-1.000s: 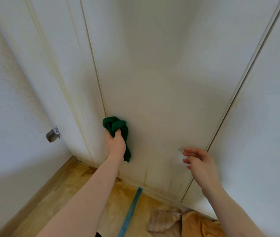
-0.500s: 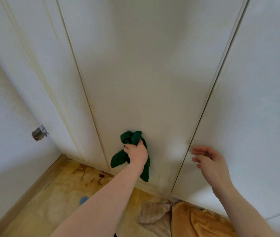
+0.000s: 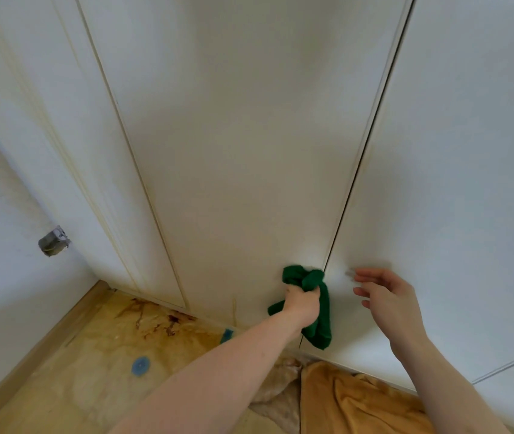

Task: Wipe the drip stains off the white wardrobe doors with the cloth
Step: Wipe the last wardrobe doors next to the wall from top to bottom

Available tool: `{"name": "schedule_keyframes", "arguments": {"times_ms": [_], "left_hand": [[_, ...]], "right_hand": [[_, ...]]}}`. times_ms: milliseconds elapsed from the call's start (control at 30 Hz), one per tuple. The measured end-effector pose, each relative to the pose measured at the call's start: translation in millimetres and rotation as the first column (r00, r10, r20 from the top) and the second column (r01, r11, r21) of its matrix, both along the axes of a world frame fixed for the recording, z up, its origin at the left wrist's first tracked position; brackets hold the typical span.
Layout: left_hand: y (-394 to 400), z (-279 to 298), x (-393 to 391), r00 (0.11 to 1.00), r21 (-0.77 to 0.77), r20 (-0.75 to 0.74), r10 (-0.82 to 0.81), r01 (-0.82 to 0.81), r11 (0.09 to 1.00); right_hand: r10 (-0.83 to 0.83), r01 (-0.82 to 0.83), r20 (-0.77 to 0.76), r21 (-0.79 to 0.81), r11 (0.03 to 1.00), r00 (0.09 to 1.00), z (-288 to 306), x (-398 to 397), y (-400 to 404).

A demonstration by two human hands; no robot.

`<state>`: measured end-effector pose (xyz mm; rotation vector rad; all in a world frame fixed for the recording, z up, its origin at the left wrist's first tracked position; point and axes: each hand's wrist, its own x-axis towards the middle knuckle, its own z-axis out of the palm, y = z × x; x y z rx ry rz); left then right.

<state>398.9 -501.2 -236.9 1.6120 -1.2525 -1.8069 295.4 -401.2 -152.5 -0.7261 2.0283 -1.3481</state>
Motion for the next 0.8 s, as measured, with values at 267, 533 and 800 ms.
{"name": "schedule_keyframes", "arguments": {"times_ms": [267,533,800], "left_hand": [[-14,-6,32,0.996,0.079,-0.078,-0.043,0.049,0.996],[-84,-13,151,0.928,0.028,0.017,0.372,-0.373,0.928],[-120,-26,219,0.831,-0.14,0.135,0.539,-0.523,0.841]], "right_hand": [[0.038,-0.038,0.021,-0.017,0.999,0.999,5,21,-13],[0.119,-0.119,0.032,-0.006,0.993,0.992,6,59,-42],[0.166,-0.166,0.039,0.003,0.986,0.985,-2,81,-63]]}}
